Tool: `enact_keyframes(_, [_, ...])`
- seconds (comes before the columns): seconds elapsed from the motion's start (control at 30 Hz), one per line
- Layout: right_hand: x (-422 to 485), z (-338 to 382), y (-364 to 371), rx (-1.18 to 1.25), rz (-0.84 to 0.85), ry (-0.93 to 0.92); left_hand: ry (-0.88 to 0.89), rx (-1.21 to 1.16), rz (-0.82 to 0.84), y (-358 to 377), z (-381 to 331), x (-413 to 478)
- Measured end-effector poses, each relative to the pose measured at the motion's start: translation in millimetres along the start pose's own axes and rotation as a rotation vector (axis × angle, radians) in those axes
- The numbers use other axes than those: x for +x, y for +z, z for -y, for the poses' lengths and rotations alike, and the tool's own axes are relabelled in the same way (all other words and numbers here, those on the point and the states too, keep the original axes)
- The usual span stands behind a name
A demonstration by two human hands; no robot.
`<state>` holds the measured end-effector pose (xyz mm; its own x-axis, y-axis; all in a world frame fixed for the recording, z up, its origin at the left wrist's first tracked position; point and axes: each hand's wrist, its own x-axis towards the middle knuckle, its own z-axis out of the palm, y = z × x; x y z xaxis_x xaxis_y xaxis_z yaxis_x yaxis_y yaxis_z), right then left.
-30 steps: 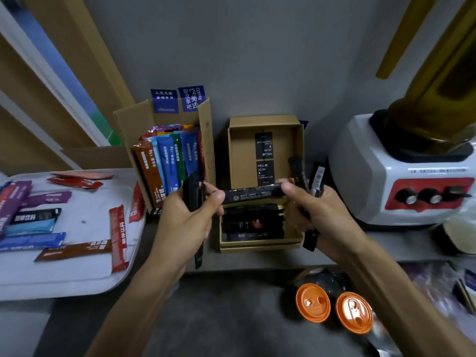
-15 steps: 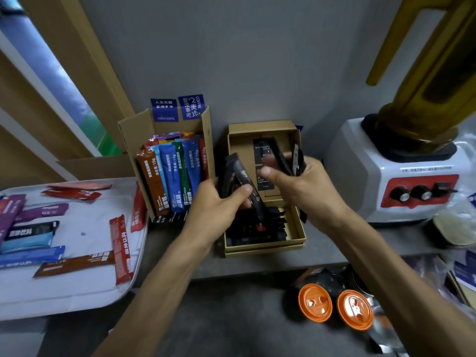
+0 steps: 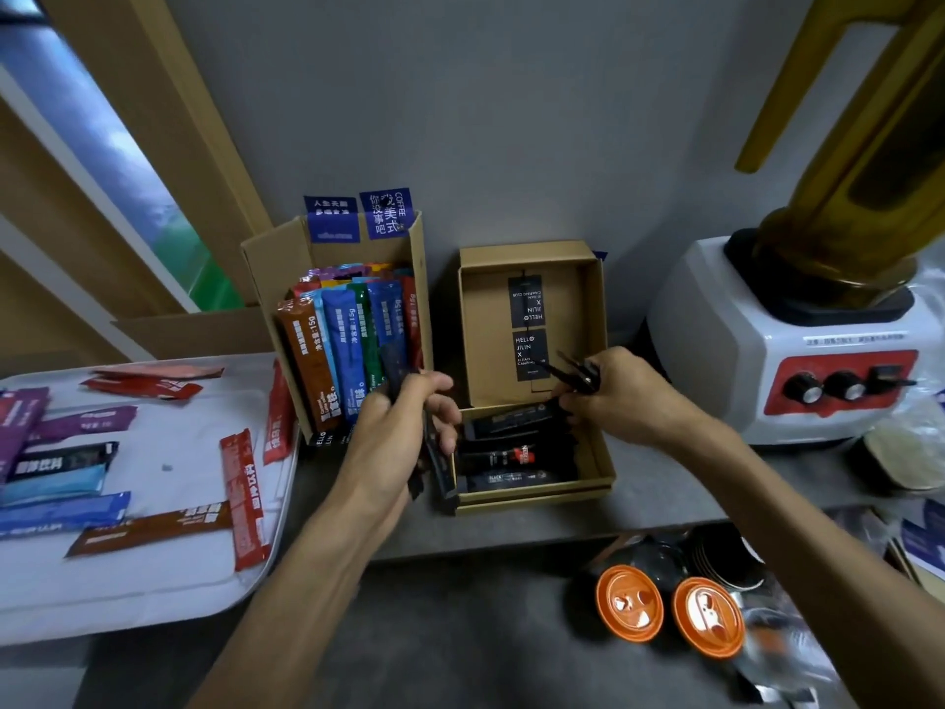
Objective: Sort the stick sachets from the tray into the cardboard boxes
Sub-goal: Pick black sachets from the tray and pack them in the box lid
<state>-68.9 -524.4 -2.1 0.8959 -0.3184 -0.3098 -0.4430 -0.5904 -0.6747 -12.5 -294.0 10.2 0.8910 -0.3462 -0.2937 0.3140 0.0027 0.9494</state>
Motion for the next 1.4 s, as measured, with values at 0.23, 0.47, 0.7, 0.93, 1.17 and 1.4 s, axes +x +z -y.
enact_keyframes(0.23, [6.7, 6.4, 26.2, -0.124, -0.059, -0.039, 0.055, -0.163, -0.023, 2.1, -4.0, -1.0])
enact_keyframes(0.47, [-27.8, 13.4, 19.5, 0.294, -0.083, -0.06, 0.022, -0.282, -0.055, 1.2, -8.8, -7.5])
enact_keyframes(0.7, [-65.9, 35.0, 29.0, 0.853, 0.334, -0.06, 0.069, -0.255, -0.048, 5.0, -10.3, -11.1])
enact_keyframes(0.93, [-61.8, 30.4, 24.5, 0.86, 0.162, -0.034, 0.137, -0.131, -0.019, 2.7, -1.4, -11.7])
enact_keyframes(1.17, [-51.8, 10.8, 12.0, 0.743, 0.016, -0.03, 0.275, 0.441, 0.003, 4.9, 7.5, -12.7])
enact_keyframes(1.4, [-39.3, 0.7, 12.8, 0.524, -0.097, -0.01, 0.486, 0.877, 0.063, 8.8, 23.9, 2.4])
